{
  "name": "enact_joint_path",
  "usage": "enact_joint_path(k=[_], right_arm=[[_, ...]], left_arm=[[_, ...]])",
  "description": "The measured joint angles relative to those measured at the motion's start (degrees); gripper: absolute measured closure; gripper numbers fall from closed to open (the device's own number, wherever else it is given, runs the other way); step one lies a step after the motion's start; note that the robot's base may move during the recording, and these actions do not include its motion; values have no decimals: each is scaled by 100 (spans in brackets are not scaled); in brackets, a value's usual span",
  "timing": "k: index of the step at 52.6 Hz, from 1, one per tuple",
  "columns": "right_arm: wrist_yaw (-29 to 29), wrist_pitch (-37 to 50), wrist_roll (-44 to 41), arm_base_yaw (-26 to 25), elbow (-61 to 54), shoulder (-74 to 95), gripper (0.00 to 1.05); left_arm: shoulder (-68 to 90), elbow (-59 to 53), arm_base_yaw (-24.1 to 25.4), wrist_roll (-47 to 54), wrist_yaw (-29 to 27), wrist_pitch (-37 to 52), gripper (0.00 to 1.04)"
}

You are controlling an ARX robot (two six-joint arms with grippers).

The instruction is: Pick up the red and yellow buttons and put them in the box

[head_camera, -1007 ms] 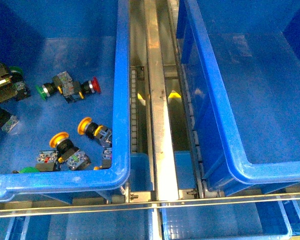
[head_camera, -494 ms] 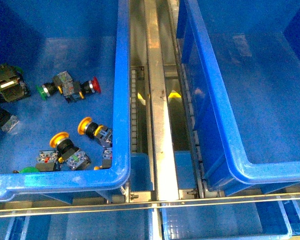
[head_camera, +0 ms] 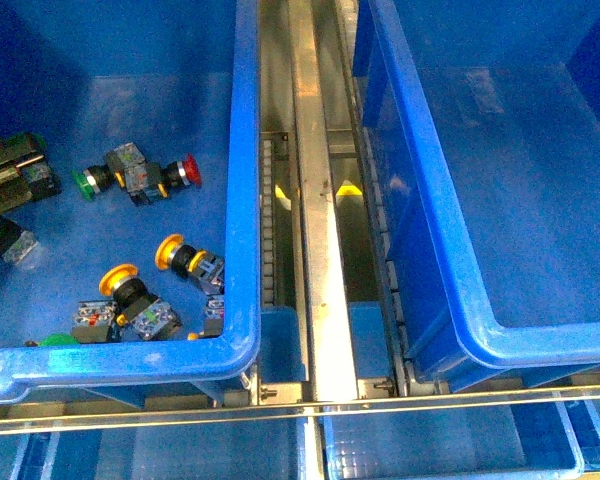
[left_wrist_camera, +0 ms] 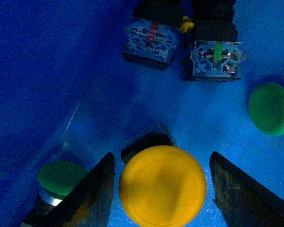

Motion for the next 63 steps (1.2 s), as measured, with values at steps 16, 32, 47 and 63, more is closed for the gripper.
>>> enact_joint_path(k=[16,32,47,63], right_arm=[[0,0,0,0,0,0,6],[2,0,0,0,0,0,6],[0,0,0,0,0,0,6],[0,0,0,0,0,0,6]], left_arm=[[-109,-197,68,7,144,160,69],[-2203,-1510,212,-275,1561,-26,70],[-3827,-2065,197,-769,2966,-800,70],[-4046,-1539,-767,-1611,3917,-92,70]])
